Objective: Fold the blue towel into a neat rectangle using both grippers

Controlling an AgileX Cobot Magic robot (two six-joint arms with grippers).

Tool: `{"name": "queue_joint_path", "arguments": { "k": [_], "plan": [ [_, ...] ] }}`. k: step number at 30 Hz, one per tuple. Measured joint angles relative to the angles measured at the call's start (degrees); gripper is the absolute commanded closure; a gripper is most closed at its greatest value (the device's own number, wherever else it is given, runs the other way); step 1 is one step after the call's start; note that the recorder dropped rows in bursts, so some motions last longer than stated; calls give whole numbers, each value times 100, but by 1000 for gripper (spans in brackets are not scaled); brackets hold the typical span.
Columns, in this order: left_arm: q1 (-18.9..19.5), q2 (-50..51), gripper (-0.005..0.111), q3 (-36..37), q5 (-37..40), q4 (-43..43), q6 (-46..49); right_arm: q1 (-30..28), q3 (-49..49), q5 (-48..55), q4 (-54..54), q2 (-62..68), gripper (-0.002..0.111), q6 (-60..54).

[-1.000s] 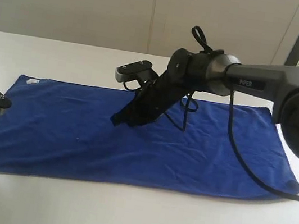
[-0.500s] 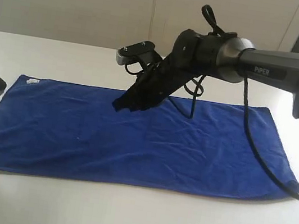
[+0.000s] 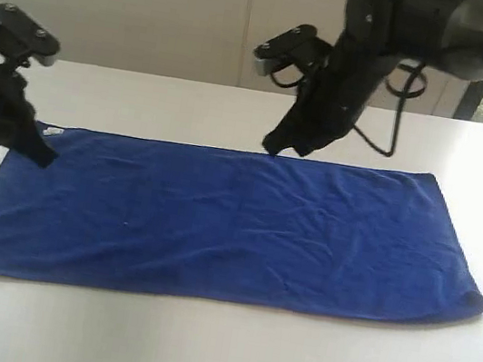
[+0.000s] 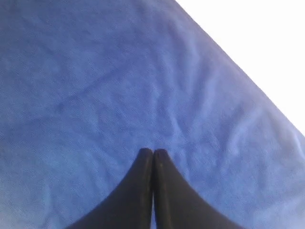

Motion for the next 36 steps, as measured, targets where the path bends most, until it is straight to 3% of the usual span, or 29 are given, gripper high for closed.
{"name": "queue_joint_path", "arguments": {
  "k": [7, 15, 21, 36],
  "plan": [
    [-1089, 1493, 107, -1463, 16, -444, 415, -893, 1384, 95, -225, -1021, 108, 149],
    [-2088, 3060, 107, -3644, 843, -1501, 1393, -1071, 3096, -577, -1251, -1566, 108, 1095],
    [-2379, 3657, 107, -4506, 1493, -2296, 1969, -1181, 3566, -1130, -1525, -1418, 108, 1468],
    [-2427, 4140, 107, -4576, 1701, -2366, 2051, -1645, 3793, -1812, -1723, -802, 108, 1543]
  ]
}}
